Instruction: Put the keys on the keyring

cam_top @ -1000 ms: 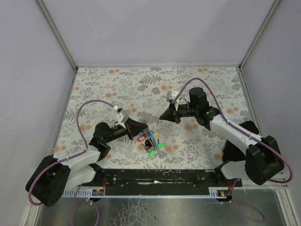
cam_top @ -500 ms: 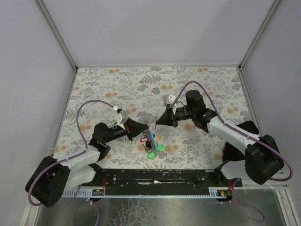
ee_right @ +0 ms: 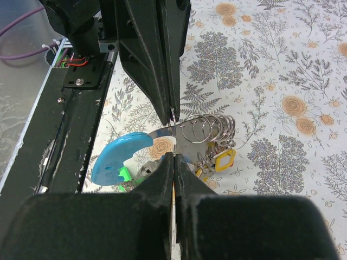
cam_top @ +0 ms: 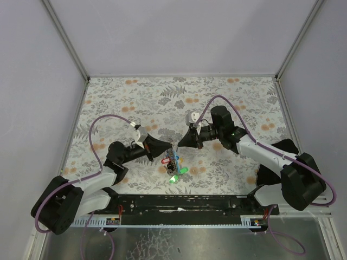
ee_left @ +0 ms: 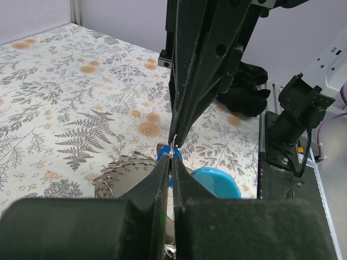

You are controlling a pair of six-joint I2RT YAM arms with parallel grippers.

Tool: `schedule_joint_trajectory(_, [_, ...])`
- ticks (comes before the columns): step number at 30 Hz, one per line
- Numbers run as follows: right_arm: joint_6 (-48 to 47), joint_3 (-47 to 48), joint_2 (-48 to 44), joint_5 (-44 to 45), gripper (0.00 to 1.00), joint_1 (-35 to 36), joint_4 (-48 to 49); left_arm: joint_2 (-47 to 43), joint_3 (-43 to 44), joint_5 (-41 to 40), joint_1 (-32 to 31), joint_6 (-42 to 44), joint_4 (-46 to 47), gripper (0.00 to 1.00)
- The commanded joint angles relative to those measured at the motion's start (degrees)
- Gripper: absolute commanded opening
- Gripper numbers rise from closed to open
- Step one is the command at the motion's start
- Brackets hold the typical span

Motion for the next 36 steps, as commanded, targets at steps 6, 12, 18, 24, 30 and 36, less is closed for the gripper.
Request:
schedule_joint_trajectory(6, [-1.02,0.24,0.02,-1.3,0.0,0.99,3.2,0.06,0.77,1.66,-0.3,-1.02,7.41,0.0])
schedule_joint_trajectory(12, [-1.22,0.36,-0.23,-1.23,0.0,1.23,3.0,0.54,1.01,1.81,-0.26,-1.17,7.62,0.0])
schedule_joint_trajectory(18, [-3.15,1.24,-0.15,-2.07,0.0,1.59,0.37,1.15,1.26,2.11,-0.25,-1.59,7.86,0.0])
schedule_joint_trajectory(24, [-3.83,1.47,-0.15,-2.04,0.0,1.82,-0.41,1.13,1.37,2.2,-0.27,-1.67,7.86,0.0])
schedule_joint_trajectory(30, [-4.03,1.43,-0.23,-1.3,0.0,2.11,-0.52,1.23,1.48,2.79,-0.25,-2.09,8.17,0.0])
schedule_joint_trajectory(36, [-4.18,1.51,-0.58,-1.37,0.0,2.3,-0.36,1.49,1.56,3.2,-0.22,-2.29,8.31,0.0])
